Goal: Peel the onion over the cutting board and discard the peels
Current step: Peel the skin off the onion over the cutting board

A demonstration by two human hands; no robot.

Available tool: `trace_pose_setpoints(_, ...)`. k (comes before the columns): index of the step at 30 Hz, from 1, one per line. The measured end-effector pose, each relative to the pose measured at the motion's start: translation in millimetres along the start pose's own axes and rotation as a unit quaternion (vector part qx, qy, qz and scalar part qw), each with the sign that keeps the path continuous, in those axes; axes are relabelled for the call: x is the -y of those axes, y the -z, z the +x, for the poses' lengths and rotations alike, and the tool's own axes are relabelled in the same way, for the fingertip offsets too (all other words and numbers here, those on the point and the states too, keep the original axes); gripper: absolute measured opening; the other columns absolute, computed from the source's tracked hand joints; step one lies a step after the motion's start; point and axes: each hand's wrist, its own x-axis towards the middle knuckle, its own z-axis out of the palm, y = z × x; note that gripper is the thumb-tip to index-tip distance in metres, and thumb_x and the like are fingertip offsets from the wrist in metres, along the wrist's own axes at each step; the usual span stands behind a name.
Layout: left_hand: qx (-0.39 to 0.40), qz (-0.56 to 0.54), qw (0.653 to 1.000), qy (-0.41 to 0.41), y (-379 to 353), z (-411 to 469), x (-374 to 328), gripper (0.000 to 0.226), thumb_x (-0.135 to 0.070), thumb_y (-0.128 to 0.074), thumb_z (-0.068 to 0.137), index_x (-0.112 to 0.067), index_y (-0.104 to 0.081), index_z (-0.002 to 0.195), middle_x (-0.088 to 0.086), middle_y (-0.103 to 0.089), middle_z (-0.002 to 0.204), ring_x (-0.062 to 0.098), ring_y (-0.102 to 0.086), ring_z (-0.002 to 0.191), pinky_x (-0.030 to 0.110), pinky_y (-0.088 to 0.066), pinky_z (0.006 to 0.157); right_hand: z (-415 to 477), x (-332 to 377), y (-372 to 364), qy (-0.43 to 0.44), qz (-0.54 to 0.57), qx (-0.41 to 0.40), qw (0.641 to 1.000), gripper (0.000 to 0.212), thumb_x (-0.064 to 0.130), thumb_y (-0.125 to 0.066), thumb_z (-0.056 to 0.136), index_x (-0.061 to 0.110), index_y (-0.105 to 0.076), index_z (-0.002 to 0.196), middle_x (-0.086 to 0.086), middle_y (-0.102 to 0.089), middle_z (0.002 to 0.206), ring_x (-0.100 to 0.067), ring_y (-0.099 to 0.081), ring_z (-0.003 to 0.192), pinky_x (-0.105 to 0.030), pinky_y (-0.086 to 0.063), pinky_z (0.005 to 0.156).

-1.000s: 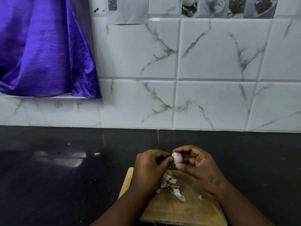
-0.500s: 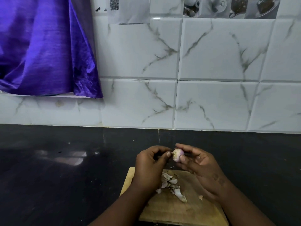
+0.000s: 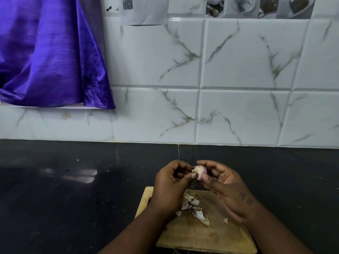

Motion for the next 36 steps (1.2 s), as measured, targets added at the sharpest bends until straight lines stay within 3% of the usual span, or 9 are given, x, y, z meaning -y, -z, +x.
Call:
trace_pose_setpoints(5, 0.028, -0.043, 0.998, 0.024, 1, 1, 0, 0.011, 0.0, -0.081, 0.09, -0.005, -0.071, 0.093, 0.004, -0.07, 0.079, 0.012, -0.066, 0.075, 0.021, -0.058, 0.068, -1, -2, 0, 0.013, -0.035, 0.011, 0.999, 0.037, -0.001, -0.075, 0.086, 0.008, -0.073, 0.121, -0.01, -0.079, 0.119, -0.023, -0.075, 0.114, -0.027, -0.061, 0.09)
trace_pose_setpoints(10, 0.073, -0.043, 0.996, 0.026, 5, 4, 7, 0.016, -0.003, -0.078, 0.094, -0.016, -0.07, 0.09, 0.008, -0.069, 0.084, 0.02, -0.066, 0.081, 0.033, -0.06, 0.078, -2, 0, 2, 0.032, -0.087, 0.017, 0.996, 0.036, -0.002, -0.077, 0.084, 0.008, -0.074, 0.12, -0.009, -0.08, 0.116, -0.022, -0.077, 0.11, -0.028, -0.062, 0.089)
trace_pose_setpoints(16, 0.102, -0.027, 0.994, 0.02, 12, 4, 6, 0.01, -0.002, -0.078, 0.093, -0.008, -0.07, 0.092, 0.007, -0.069, 0.083, 0.017, -0.066, 0.08, 0.026, -0.057, 0.074, -2, -1, 6, 0.027, -0.106, 0.022, 0.994, 0.037, -0.002, -0.079, 0.083, 0.009, -0.075, 0.119, -0.009, -0.082, 0.112, -0.024, -0.078, 0.107, -0.03, -0.063, 0.09)
trace_pose_setpoints(22, 0.106, -0.019, 0.994, 0.02, 15, 5, 7, 0.007, -0.003, -0.079, 0.092, -0.006, -0.073, 0.092, 0.027, -0.071, 0.093, 0.023, -0.069, 0.083, 0.036, -0.06, 0.079, -2, 0, 5, 0.032, -0.127, 0.023, 0.991, 0.037, 0.001, -0.081, 0.082, 0.011, -0.077, 0.117, -0.007, -0.083, 0.109, -0.023, -0.079, 0.104, -0.032, -0.064, 0.09)
trace_pose_setpoints(28, 0.094, -0.019, 0.995, 0.03, 13, 5, 6, 0.006, 0.0, -0.077, 0.093, -0.004, -0.073, 0.092, 0.018, -0.072, 0.085, 0.022, -0.069, 0.081, 0.034, -0.061, 0.078, -2, -2, 3, 0.046, -0.15, 0.005, 0.988, 0.037, 0.001, -0.082, 0.081, 0.014, -0.078, 0.115, -0.001, -0.083, 0.108, -0.018, -0.079, 0.103, -0.031, -0.064, 0.09)
trace_pose_setpoints(33, 0.076, -0.017, 0.996, 0.031, 7, 4, 8, 0.02, -0.001, -0.077, 0.094, -0.018, -0.074, 0.083, 0.007, -0.072, 0.078, 0.018, -0.068, 0.075, 0.029, -0.058, 0.071, 1, -7, 2, 0.066, -0.17, -0.022, 0.983, 0.037, 0.003, -0.084, 0.08, 0.016, -0.08, 0.114, 0.002, -0.083, 0.109, -0.016, -0.079, 0.104, -0.035, -0.063, 0.093)
trace_pose_setpoints(36, 0.075, -0.011, 0.997, 0.023, 6, 2, 5, 0.018, 0.0, -0.075, 0.095, -0.014, -0.071, 0.085, 0.004, -0.069, 0.077, 0.016, -0.065, 0.074, 0.027, -0.057, 0.07, 2, -11, 1, 0.07, -0.181, -0.039, 0.98, 0.036, 0.006, -0.084, 0.082, 0.021, -0.079, 0.114, 0.009, -0.082, 0.109, -0.01, -0.078, 0.104, -0.026, -0.063, 0.089)
